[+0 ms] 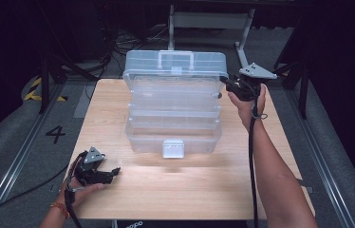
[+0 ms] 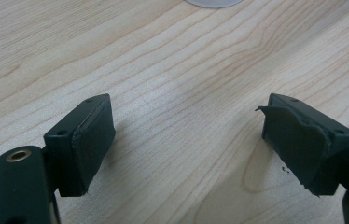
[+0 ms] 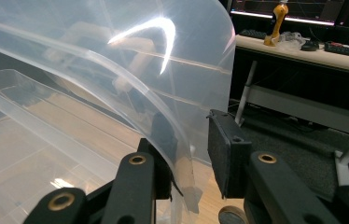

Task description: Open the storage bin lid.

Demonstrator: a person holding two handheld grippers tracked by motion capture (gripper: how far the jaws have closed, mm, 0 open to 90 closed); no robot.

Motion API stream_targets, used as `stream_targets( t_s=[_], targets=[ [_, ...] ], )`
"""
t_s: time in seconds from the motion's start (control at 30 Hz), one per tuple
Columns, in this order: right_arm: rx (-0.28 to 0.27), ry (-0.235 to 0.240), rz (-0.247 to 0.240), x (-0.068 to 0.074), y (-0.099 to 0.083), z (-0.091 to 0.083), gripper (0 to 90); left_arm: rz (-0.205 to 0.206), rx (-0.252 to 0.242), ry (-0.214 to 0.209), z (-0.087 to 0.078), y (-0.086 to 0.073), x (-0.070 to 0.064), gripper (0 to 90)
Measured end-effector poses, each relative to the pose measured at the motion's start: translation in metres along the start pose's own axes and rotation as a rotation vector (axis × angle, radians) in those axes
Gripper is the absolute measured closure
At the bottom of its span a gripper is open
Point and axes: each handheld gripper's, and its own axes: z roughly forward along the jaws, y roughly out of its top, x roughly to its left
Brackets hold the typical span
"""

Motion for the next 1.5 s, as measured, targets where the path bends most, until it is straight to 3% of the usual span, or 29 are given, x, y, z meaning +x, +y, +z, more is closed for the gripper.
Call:
stream_targets(
  t_s=[0.8,1.5],
  targets=[
    [0.023,-0.017,-0.008,-0.005,0.009,0.009,73.2,-0.004,0.0,-0.001,0.0,0.0,0.0,17.3],
    [0.023,-0.029,0.013,-0.011,0.015,0.022,74.4,0.007,0.002,-0.001,0.0,0.0,0.001,17.1]
  ],
)
